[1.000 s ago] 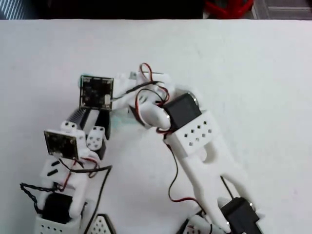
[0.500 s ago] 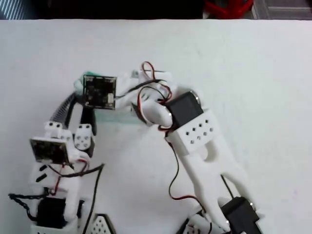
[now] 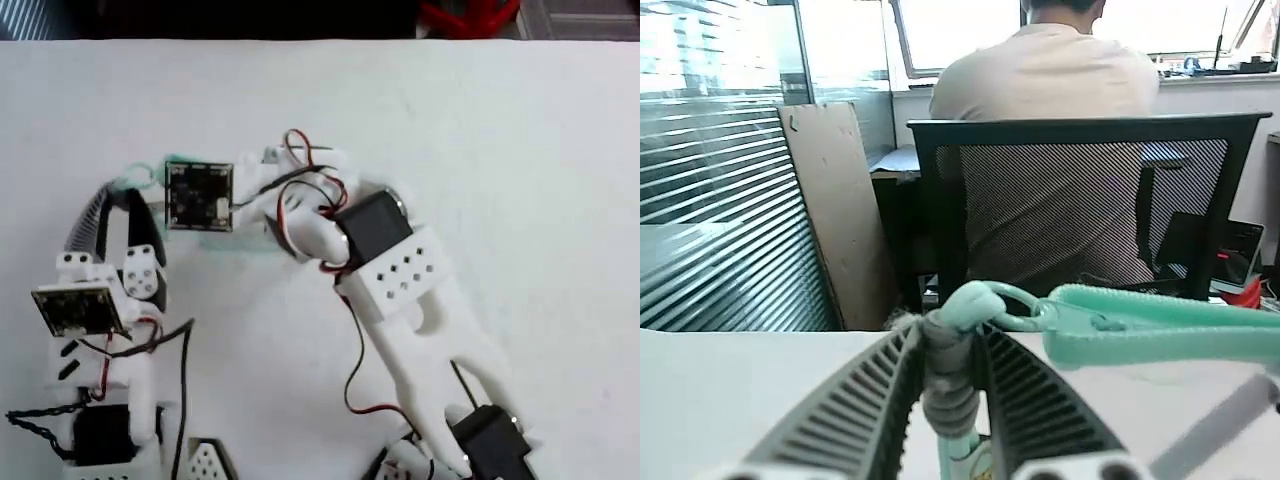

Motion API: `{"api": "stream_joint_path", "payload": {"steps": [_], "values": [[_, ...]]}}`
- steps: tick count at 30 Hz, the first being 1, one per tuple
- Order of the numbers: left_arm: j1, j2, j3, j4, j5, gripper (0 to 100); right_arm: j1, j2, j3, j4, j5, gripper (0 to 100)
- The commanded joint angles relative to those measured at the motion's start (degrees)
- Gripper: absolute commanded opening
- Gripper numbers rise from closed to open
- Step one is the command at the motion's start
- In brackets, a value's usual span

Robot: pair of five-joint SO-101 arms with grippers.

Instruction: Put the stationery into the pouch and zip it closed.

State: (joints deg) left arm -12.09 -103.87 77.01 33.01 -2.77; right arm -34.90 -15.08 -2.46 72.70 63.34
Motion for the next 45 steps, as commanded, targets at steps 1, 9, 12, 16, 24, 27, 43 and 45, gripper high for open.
{"api": "stream_joint_path", "payload": {"steps": [1, 9, 12, 16, 24, 27, 43, 45], "values": [[-6.11, -0.66, -0.97, -5.36, -0.62, 2, 2.42, -0.40, 2.64, 0.92, 1.93, 2.0], [-8.84, -0.66, 1.14, -8.35, -0.62, 2, 4.00, -0.40, 3.16, 0.66, 2.37, 2.0], [-10.24, -0.66, 1.14, -8.35, -0.53, 2, 5.14, -0.40, 3.43, -0.04, 2.37, 2.0], [-12.79, -0.57, 1.32, -8.26, -0.53, 2, 5.93, -0.40, 3.34, -0.04, 2.37, 2.0], [-14.20, -0.57, 4.04, -8.44, -0.53, 2, 6.11, -0.40, 3.16, 0.04, 2.37, 2.0], [-13.41, -0.57, 4.22, -8.44, -0.44, 2, 6.11, -0.40, 3.16, -0.13, 2.11, 2.0], [-6.20, -0.75, -13.54, 7.56, 3.96, 31, 4.09, -12.09, 17.14, -12.00, 0.62, 2.0], [-8.75, -0.75, -17.85, 9.32, 3.96, 31, 4.26, -14.99, 19.96, -11.82, 0.62, 2.0]]}}
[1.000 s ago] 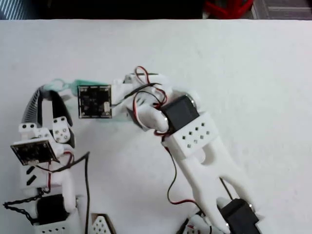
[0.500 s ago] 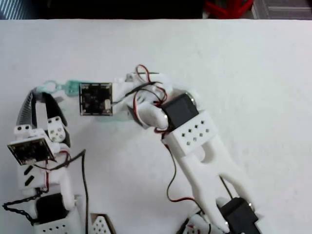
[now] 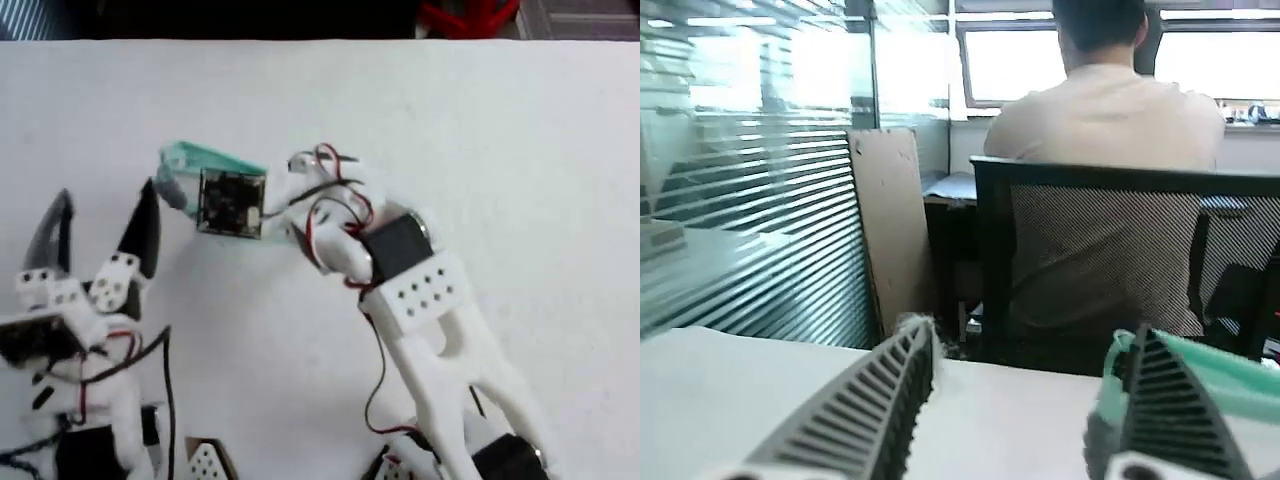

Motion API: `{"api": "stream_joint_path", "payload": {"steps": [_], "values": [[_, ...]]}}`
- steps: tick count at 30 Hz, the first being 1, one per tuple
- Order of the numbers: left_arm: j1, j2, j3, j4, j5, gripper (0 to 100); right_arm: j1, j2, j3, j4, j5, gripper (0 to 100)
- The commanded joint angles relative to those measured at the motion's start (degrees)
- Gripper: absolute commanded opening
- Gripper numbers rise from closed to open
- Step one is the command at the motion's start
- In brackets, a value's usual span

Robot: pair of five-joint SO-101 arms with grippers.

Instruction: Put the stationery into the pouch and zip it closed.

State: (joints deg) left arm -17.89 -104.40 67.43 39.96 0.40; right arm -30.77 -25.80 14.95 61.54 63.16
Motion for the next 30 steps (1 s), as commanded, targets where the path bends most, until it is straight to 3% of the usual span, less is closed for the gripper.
{"api": "stream_joint_path", "payload": {"steps": [1, 3, 8, 11, 13, 18, 21, 25, 30], "values": [[-4.18, -0.22, -9.49, 3.16, 0.79, 31, 0.22, -5.76, 4.31, -0.57, 0.88, 2.0], [-5.85, -0.22, -9.58, 4.75, 0.44, 31, 0.22, -9.19, 8.62, -0.57, 0.97, 2.0], [-6.11, -0.22, -1.67, 8.00, -7.91, 31, -0.75, -17.71, 21.89, 3.21, 8.53, 2.0], [-6.02, -0.22, 2.81, 10.20, -12.40, 31, -1.36, -22.02, 26.73, 6.64, 9.41, 2.0], [-5.05, -0.22, 5.10, 12.57, -16.09, 31, -1.54, -24.66, 28.84, 8.92, 9.76, 2.0], [-0.92, -0.22, 9.41, 18.02, -26.37, 31, 1.27, -28.35, 36.48, 11.56, 18.73, 2.0], [-0.75, -0.22, 11.43, 18.64, -26.73, 31, 9.19, -28.35, 41.41, 3.12, 21.19, 2.0], [-0.40, -0.22, 13.27, 18.90, -26.46, 31, 20.70, -25.63, 48.00, -16.84, 23.21, 2.0], [2.77, -0.22, 16.35, 18.99, -24.97, 31, 26.24, -13.67, 50.20, -39.78, 19.69, 2.0]]}}
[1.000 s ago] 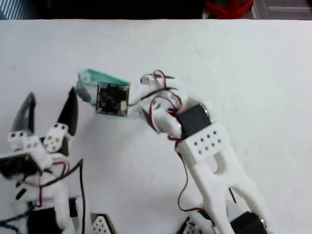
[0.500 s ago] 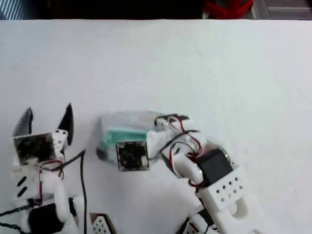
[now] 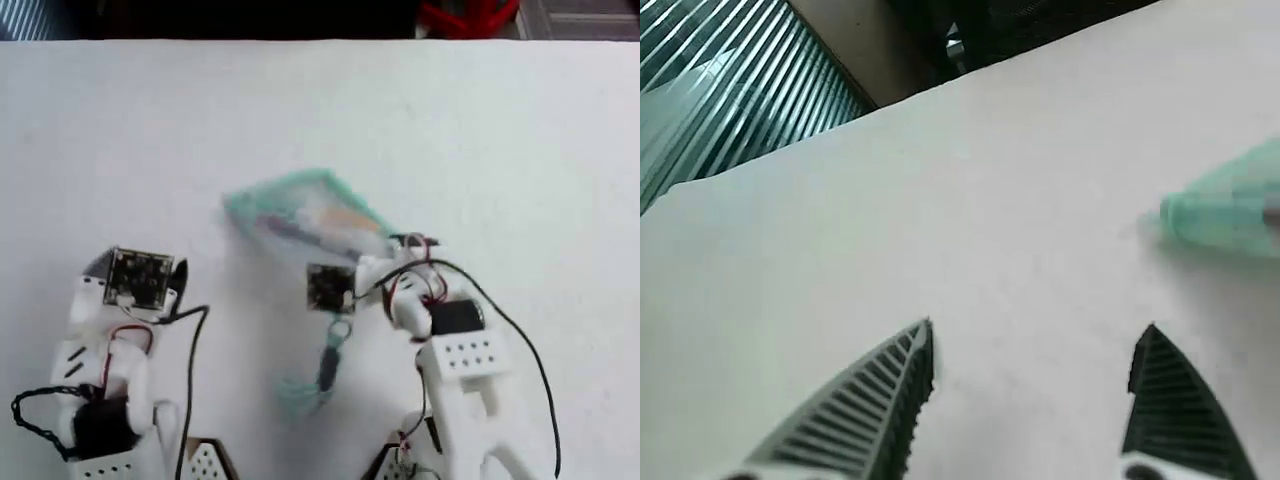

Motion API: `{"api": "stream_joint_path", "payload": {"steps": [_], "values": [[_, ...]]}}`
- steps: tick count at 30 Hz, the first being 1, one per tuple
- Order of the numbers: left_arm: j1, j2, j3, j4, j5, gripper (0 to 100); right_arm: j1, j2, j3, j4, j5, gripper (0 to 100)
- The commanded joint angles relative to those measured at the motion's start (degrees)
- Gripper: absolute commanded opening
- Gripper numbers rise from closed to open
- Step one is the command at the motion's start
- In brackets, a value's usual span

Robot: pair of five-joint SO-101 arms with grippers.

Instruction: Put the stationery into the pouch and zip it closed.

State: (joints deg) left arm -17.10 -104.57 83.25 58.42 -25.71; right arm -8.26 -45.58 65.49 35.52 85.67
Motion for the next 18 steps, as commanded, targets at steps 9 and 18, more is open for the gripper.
{"api": "stream_joint_path", "payload": {"steps": [9, 18], "values": [[4.97, -0.04, 1.41, 0.88, 3.78, 31, -4.09, 21.14, -2.46, -22.11, -5.98, 2.0], [8.66, -0.04, 1.41, -0.79, 10.73, 31, -20.44, 5.49, -2.64, 1.10, -6.24, 2.0]]}}
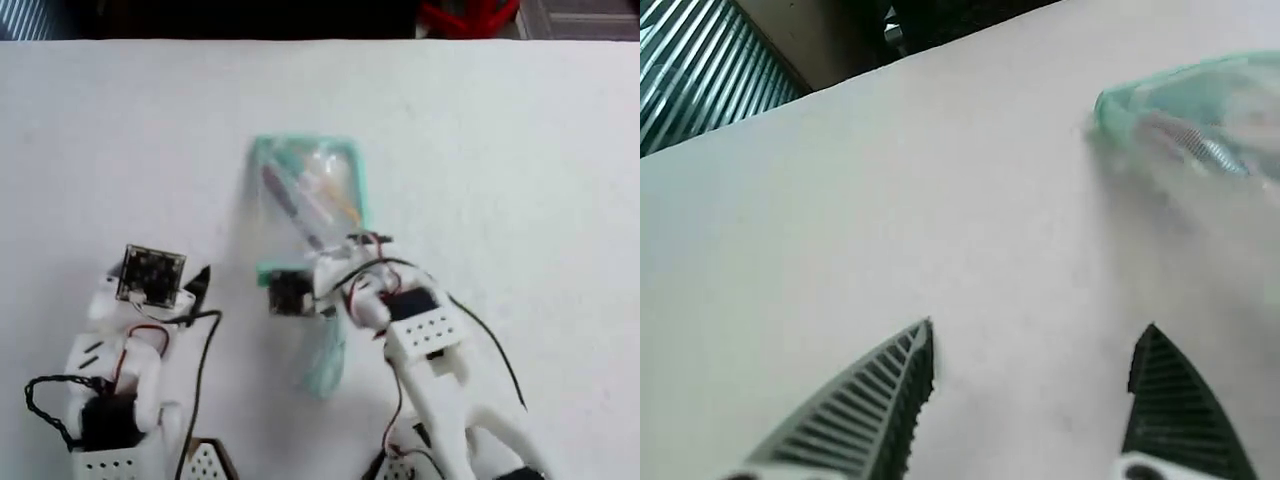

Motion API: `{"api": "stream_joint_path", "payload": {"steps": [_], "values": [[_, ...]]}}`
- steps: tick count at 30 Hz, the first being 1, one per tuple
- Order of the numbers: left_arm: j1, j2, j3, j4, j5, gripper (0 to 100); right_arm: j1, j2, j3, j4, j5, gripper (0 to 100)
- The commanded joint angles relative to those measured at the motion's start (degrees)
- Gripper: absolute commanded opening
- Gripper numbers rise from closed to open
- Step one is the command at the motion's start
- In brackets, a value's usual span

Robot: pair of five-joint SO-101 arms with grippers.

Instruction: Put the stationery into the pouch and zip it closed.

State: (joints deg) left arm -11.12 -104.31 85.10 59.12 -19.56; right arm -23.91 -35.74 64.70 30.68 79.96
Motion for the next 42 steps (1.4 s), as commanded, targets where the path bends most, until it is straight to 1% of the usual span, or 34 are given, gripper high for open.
{"api": "stream_joint_path", "payload": {"steps": [1, 4, 5, 8, 9, 10, 14, 16, 20, 24, 27, 29, 32, 34, 36, 38, 41, 42], "values": [[3.56, -0.31, -0.44, -1.49, 5.98, 31, -5.05, -4.79, -1.93, 6.37, -0.62, 2.0], [5.76, -0.31, -0.35, -1.49, 6.95, 31, -5.05, -5.05, -1.67, 7.69, -4.75, 3.2], [5.93, -0.31, -0.35, -1.41, 6.95, 31, -5.05, -5.14, -1.67, 9.98, -6.15, 6.2], [5.93, -0.31, -0.35, -1.41, 6.86, 31, -5.05, -5.32, -2.02, 15.16, -8.00, 24.5], [5.93, -0.31, -0.35, -1.32, 6.86, 31, -4.88, -5.32, -2.02, 15.16, -8.97, 28.8], [5.93, -0.31, -0.35, -1.32, 6.77, 31, -4.44, -5.32, -2.02, 14.64, -9.85, 29.6], [5.93, -0.31, -0.35, -1.05, 5.01, 31, -3.12, -5.41, -2.02, 13.41, -10.20, 28.2], [5.93, -0.31, -0.35, -1.05, 5.01, 31, -3.03, -5.93, -2.73, 15.87, -10.29, 28.2], [6.99, -0.22, -0.70, -0.97, 5.10, 31, -3.38, -11.38, -7.74, 29.58, -10.46, 28.2], [10.68, -0.22, -2.46, 3.60, 5.19, 31, -4.88, -19.47, -12.75, 45.32, -3.52, 28.2], [11.21, -0.22, -6.95, 6.86, 5.19, 31, -6.11, -27.03, -15.82, 54.46, -0.18, 28.1], [11.21, -0.22, -9.58, 8.26, 5.27, 31, -6.20, -31.96, -16.00, 54.81, -0.35, 28.1], [11.21, -0.22, -11.60, 10.37, 5.27, 31, -5.76, -38.90, -16.35, 54.81, -2.99, 28.0], [11.21, -0.22, -11.78, 11.60, 5.10, 31, -4.62, -43.47, -17.14, 54.81, -6.77, 27.9], [11.03, -0.22, -12.22, 11.78, 5.10, 31, -1.98, -47.52, -17.93, 53.49, -12.31, 26.4], [10.07, -0.13, -14.07, 11.87, 5.19, 31, 2.07, -50.68, -17.67, 49.19, -17.85, 19.5], [9.10, -0.13, -17.14, 11.87, 4.92, 29, 9.19, -53.41, -15.38, 41.01, -24.88, 1.9], [9.01, -0.13, -18.02, 11.52, 4.92, 26, 11.56, -53.67, -13.89, 38.11, -26.99, 1.2]]}}
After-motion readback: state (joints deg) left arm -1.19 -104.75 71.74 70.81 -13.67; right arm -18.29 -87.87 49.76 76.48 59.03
